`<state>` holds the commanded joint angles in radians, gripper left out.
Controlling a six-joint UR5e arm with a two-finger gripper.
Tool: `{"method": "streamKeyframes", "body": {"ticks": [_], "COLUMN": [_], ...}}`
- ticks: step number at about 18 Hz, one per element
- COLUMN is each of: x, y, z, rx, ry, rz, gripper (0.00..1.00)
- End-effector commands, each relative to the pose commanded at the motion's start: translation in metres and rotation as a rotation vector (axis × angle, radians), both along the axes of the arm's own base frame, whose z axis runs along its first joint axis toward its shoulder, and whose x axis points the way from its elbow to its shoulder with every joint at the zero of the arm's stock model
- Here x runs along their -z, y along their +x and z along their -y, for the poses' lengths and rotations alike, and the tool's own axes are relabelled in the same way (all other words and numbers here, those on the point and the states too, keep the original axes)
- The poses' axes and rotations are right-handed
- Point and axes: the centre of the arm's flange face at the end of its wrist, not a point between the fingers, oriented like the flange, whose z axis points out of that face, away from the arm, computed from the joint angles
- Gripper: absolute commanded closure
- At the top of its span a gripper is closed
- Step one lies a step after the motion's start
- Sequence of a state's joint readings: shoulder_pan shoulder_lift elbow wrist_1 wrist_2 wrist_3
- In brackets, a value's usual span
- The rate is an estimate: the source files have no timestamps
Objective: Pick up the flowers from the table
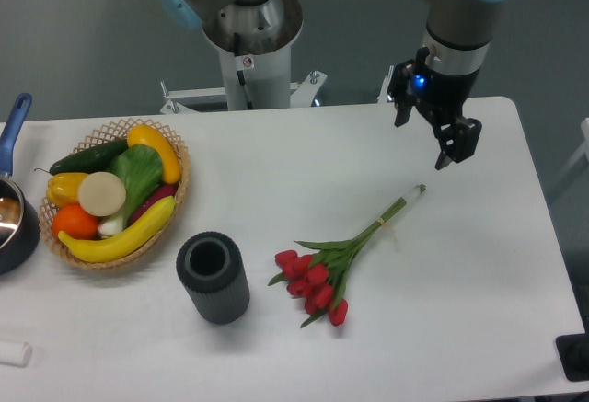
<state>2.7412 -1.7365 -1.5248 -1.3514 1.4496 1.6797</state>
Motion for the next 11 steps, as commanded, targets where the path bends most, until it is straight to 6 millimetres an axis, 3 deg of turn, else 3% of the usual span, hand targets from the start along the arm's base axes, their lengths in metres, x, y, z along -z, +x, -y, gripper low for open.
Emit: {"method": "streamKeyframes", "body": {"ticks": [5, 11], "x": [0.01, 0.041], "y": [0.006, 0.016], "z": [-0.009, -0.044], "rx": [-0.045, -0.082], "ry": [0.0, -0.019], "rz": [0.029, 0.084], "gripper": [0.0, 0.0]}}
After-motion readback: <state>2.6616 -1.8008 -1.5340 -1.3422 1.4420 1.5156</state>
